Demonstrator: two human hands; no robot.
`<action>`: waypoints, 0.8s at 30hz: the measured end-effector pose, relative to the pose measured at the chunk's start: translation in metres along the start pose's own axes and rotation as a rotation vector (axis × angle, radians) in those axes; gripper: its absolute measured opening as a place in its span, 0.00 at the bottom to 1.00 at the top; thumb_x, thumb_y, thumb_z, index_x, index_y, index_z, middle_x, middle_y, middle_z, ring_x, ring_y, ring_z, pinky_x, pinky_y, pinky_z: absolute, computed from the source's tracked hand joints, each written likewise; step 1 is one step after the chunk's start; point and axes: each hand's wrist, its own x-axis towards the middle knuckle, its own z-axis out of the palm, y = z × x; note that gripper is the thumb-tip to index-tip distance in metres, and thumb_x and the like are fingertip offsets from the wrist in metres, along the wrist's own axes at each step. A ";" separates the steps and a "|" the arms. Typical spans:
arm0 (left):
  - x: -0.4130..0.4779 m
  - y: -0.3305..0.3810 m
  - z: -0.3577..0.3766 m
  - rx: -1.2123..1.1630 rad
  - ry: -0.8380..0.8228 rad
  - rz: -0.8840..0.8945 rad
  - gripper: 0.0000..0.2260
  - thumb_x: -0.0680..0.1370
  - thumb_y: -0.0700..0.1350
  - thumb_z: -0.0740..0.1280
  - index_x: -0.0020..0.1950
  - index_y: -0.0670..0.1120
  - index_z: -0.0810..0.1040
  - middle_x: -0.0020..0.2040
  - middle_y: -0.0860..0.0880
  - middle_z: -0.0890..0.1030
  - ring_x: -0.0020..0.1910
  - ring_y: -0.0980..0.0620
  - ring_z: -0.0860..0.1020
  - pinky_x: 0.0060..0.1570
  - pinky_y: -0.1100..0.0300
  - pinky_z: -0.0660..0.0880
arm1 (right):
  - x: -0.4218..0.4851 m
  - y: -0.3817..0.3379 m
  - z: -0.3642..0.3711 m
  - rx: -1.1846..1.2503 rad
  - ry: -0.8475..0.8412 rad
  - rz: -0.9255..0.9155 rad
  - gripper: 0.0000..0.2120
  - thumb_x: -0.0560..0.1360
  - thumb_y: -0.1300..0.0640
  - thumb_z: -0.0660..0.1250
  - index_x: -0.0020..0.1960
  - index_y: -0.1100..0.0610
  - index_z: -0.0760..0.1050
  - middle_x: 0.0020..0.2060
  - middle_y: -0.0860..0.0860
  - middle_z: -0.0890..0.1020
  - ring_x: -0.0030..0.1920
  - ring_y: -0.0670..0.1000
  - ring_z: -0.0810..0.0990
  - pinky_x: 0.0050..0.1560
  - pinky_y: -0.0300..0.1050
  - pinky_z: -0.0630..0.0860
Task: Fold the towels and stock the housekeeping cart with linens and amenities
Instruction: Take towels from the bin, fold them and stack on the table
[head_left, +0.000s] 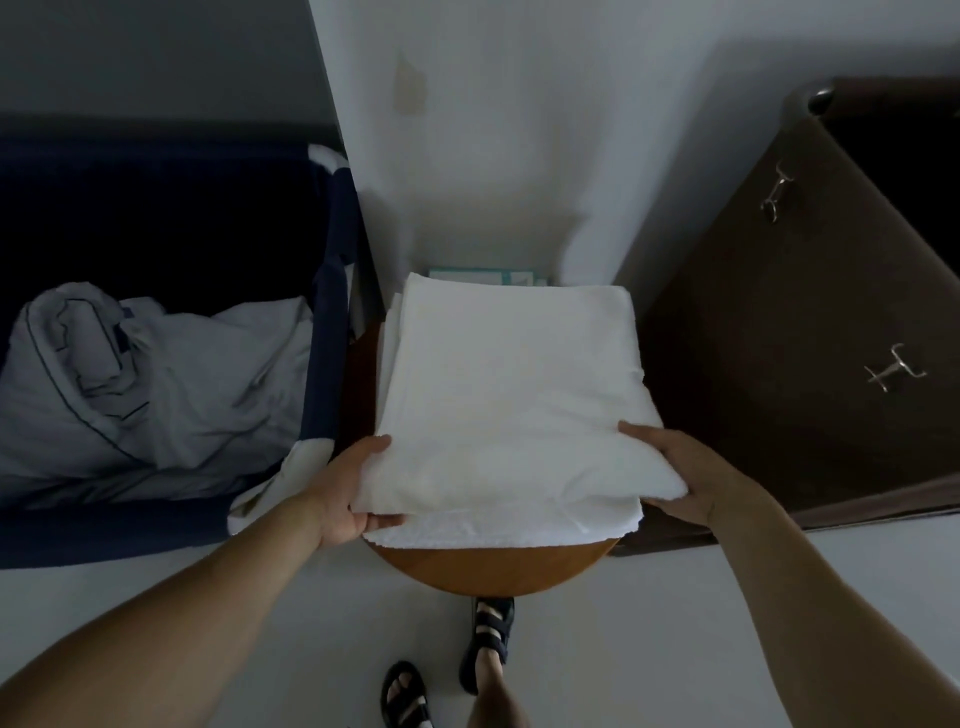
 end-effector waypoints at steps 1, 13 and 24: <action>0.004 0.001 0.000 0.089 0.018 0.017 0.20 0.76 0.50 0.71 0.67 0.48 0.75 0.66 0.41 0.77 0.56 0.44 0.80 0.49 0.49 0.80 | 0.001 0.007 -0.005 -0.066 0.022 0.021 0.28 0.66 0.55 0.78 0.63 0.63 0.77 0.57 0.61 0.83 0.55 0.62 0.84 0.52 0.58 0.81; -0.004 0.066 0.042 0.296 0.164 0.091 0.21 0.71 0.47 0.77 0.58 0.39 0.79 0.50 0.40 0.82 0.48 0.39 0.81 0.45 0.48 0.80 | 0.010 -0.032 0.026 -0.351 0.216 -0.206 0.24 0.68 0.59 0.78 0.62 0.56 0.75 0.54 0.55 0.83 0.52 0.58 0.82 0.51 0.56 0.80; -0.117 0.232 0.073 0.072 0.102 0.577 0.08 0.73 0.47 0.74 0.48 0.48 0.79 0.47 0.45 0.84 0.46 0.42 0.82 0.33 0.49 0.81 | -0.043 -0.203 0.088 -0.338 0.321 -0.755 0.20 0.67 0.53 0.79 0.56 0.51 0.77 0.49 0.47 0.82 0.45 0.49 0.82 0.36 0.40 0.78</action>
